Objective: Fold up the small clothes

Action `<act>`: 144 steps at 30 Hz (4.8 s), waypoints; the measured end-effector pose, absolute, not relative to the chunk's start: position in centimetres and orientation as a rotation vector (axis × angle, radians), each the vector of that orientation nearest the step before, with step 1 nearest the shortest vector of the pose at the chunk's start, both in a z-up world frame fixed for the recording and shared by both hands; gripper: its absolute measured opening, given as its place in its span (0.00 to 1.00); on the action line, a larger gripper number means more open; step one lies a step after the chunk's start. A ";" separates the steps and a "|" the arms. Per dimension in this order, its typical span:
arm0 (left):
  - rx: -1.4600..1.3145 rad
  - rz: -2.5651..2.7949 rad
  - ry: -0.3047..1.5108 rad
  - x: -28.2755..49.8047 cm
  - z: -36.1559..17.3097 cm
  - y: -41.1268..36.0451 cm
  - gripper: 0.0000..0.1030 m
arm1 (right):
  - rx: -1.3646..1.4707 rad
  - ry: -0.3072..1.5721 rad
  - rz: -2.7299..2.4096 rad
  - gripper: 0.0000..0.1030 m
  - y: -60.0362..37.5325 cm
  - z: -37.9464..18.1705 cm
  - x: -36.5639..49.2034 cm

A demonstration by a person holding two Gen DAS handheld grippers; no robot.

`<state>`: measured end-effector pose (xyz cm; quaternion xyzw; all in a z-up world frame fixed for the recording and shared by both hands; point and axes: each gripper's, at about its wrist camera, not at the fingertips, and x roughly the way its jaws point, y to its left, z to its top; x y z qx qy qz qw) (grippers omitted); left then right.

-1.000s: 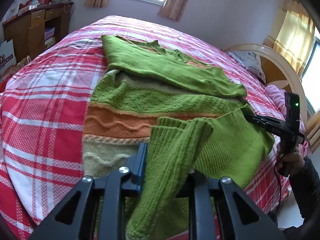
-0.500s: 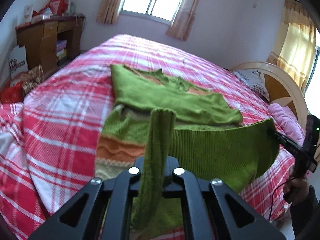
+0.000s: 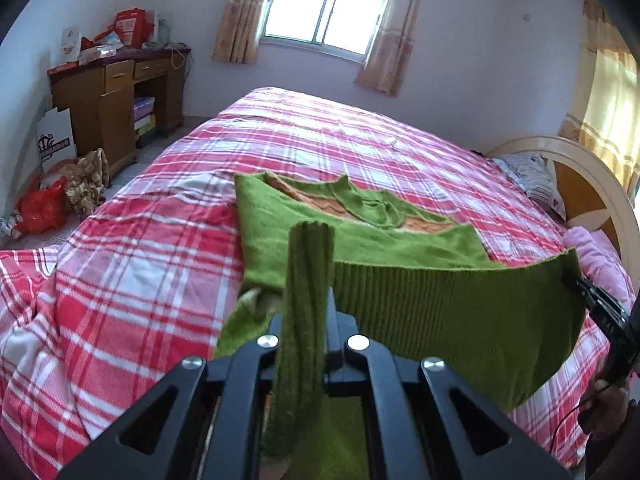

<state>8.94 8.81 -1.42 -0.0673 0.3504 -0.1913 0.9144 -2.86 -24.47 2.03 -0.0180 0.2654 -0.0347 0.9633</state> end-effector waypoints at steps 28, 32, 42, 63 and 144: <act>-0.223 -0.317 0.773 26.1 -1.2 5.2 0.05 | -0.041 0.621 -0.149 0.09 -29.1 0.9 16.4; -0.198 -0.282 0.774 29.5 -2.4 3.9 0.05 | -0.042 0.658 -0.172 0.09 -29.8 -0.7 19.8; -0.172 -0.192 0.880 32.3 -7.0 2.9 0.12 | -0.030 0.777 -0.203 0.10 -31.1 -6.0 22.7; -0.074 -0.214 0.759 14.4 -3.9 5.2 0.74 | 0.142 0.669 -0.096 0.31 -29.1 -2.7 5.9; -0.595 -0.118 0.722 11.8 -8.3 12.5 0.15 | 0.292 0.720 0.367 0.56 -18.1 -1.3 10.4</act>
